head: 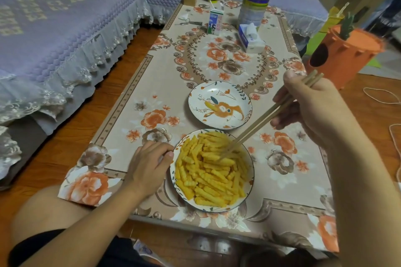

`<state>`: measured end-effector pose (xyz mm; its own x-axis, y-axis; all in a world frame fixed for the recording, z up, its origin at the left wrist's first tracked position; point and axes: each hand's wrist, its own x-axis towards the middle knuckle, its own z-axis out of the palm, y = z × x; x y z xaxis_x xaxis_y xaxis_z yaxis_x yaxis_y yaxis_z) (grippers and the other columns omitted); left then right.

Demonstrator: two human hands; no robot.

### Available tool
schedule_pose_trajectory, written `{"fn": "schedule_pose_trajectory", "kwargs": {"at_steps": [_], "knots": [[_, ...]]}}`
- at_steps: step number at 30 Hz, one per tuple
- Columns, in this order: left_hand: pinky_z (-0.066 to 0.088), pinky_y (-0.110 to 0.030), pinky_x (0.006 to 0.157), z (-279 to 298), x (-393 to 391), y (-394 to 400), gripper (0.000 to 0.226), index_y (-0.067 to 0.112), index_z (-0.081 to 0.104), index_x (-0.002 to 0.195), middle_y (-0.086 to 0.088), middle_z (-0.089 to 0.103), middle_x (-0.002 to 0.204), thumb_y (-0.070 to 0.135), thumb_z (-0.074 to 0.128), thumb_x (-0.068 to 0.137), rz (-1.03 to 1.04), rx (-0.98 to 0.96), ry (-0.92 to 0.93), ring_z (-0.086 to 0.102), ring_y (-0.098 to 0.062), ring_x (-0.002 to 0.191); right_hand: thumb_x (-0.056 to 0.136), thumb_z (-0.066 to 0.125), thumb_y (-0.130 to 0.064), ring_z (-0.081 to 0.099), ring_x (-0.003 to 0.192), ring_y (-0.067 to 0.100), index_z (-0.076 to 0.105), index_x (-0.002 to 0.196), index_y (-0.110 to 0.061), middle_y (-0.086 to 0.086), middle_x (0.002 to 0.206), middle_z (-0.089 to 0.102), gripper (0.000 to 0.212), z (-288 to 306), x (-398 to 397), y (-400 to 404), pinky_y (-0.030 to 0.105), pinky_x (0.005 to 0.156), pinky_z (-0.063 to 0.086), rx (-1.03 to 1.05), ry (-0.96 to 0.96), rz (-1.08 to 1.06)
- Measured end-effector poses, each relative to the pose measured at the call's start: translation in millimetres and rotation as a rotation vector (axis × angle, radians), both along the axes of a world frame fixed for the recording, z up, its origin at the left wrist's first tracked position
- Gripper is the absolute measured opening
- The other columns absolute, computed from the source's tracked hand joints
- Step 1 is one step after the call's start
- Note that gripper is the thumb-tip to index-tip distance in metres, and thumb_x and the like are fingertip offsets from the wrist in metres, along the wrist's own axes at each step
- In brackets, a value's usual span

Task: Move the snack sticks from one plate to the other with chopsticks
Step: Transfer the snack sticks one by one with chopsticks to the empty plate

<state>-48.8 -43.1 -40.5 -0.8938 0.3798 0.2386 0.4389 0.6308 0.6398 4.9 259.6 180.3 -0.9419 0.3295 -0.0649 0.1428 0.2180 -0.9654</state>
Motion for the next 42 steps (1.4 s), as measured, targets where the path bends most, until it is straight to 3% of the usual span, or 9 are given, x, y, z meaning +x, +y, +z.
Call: {"fn": "schedule_pose_trajectory", "kwargs": {"at_steps": [6,13,18,25,28,33,37,42], "knots": [[0.036,-0.036,0.076,-1,1,0,0.038,0.024,0.069,0.102,0.019,0.059,0.096,0.046,0.038,0.097,-0.001,0.008,0.011,0.049,-0.011,0.096,0.103,0.054,-0.031,0.069,0.053,0.036,0.065,0.085,0.005,0.014,0.059,0.068,0.042,-2,9,-2,0.038,0.05,0.06,0.09,0.009,0.09],[0.035,-0.036,0.075,-3,-1,-1,0.039,0.025,0.068,0.102,0.02,0.059,0.096,0.047,0.037,0.097,-0.005,-0.001,0.013,0.05,-0.012,0.096,0.109,0.047,-0.029,0.07,0.057,0.025,0.064,0.085,-0.005,0.005,0.063,0.07,0.038,-11,-16,12,0.036,0.058,0.063,0.07,0.226,-0.153],[0.038,-0.037,0.076,-4,-2,-1,0.039,0.027,0.068,0.102,0.019,0.06,0.096,0.048,0.035,0.098,-0.001,-0.017,0.004,0.05,-0.013,0.096,0.109,0.047,-0.032,0.075,0.072,0.032,0.068,0.096,-0.003,0.016,0.081,0.075,0.038,-54,-61,6,0.041,0.068,0.065,0.124,0.136,-0.131],[0.041,-0.039,0.077,-2,-1,-1,0.04,0.026,0.067,0.1,0.014,0.063,0.096,0.048,0.034,0.099,0.005,-0.047,-0.004,0.051,-0.015,0.096,0.108,0.05,-0.033,0.074,0.063,0.032,0.067,0.089,-0.004,0.021,0.075,0.072,0.038,-74,-80,-13,0.053,0.07,0.063,0.169,0.122,-0.174],[0.041,-0.039,0.077,-1,0,-1,0.04,0.026,0.067,0.1,0.014,0.063,0.096,0.048,0.033,0.099,0.003,-0.042,-0.01,0.051,-0.015,0.096,0.11,0.044,-0.034,0.072,0.058,0.028,0.065,0.086,-0.004,0.016,0.069,0.072,0.044,-58,-65,-12,0.048,0.065,0.064,0.172,0.14,-0.219],[0.041,-0.04,0.077,1,0,-1,0.041,0.024,0.068,0.098,0.013,0.062,0.094,0.047,0.034,0.099,0.001,-0.031,-0.002,0.051,-0.016,0.093,0.11,0.041,-0.034,0.064,0.048,0.024,0.057,0.08,-0.006,0.001,0.056,0.065,0.044,-8,0,-2,0.04,0.053,0.06,-0.057,0.223,-0.234],[0.038,-0.038,0.077,4,1,0,0.043,0.023,0.068,0.099,0.014,0.061,0.095,0.047,0.033,0.098,0.006,-0.027,-0.013,0.049,-0.016,0.094,0.108,0.042,-0.034,0.063,0.046,0.027,0.058,0.077,-0.003,0.009,0.055,0.064,0.047,-3,50,-15,0.04,0.05,0.058,-0.044,0.166,-0.174],[0.042,-0.042,0.082,6,4,1,0.049,0.02,0.07,0.102,0.008,0.065,0.099,0.048,0.03,0.098,0.019,-0.03,-0.045,0.051,-0.019,0.097,0.103,0.048,-0.038,0.067,0.049,0.036,0.062,0.078,-0.002,0.02,0.061,0.067,0.046,-23,79,-27,0.053,0.054,0.059,0.035,0.16,-0.141]]}}
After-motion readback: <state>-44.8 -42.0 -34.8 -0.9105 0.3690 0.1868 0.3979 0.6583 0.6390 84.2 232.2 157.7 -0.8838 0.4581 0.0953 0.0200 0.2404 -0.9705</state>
